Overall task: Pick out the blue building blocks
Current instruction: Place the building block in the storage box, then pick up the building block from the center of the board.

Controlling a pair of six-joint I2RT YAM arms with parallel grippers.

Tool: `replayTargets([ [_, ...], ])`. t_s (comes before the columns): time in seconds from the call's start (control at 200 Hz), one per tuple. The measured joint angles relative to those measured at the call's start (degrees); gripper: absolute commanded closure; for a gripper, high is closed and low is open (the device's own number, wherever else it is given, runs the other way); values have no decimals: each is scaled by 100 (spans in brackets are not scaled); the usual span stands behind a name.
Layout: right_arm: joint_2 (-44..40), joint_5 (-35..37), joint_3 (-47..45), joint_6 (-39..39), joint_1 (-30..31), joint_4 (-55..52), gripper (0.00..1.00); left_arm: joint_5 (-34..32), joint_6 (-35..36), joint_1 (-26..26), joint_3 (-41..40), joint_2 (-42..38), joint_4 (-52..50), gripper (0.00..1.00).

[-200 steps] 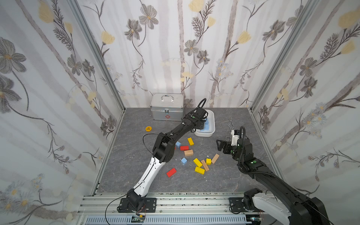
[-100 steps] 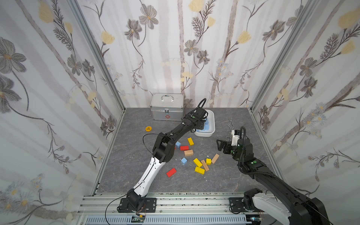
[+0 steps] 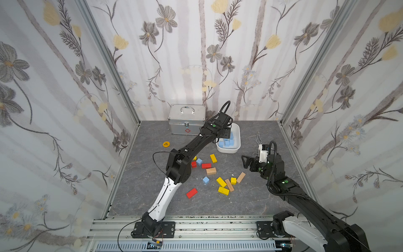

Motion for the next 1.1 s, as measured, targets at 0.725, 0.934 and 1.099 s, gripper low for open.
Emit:
replayTargets([
  [0.725,446,-374,914,-750,1550,-160,0,-590,378,-15,-3440,-3305,267,5],
  [0.934,616,-341,986,-743,1945,-262,0,-538,382,0,-4656,-4146,286,5],
  [1.099,695,-188,997,-741,2214,-535,0,-535,212,87,-5556,-4745,332,7],
])
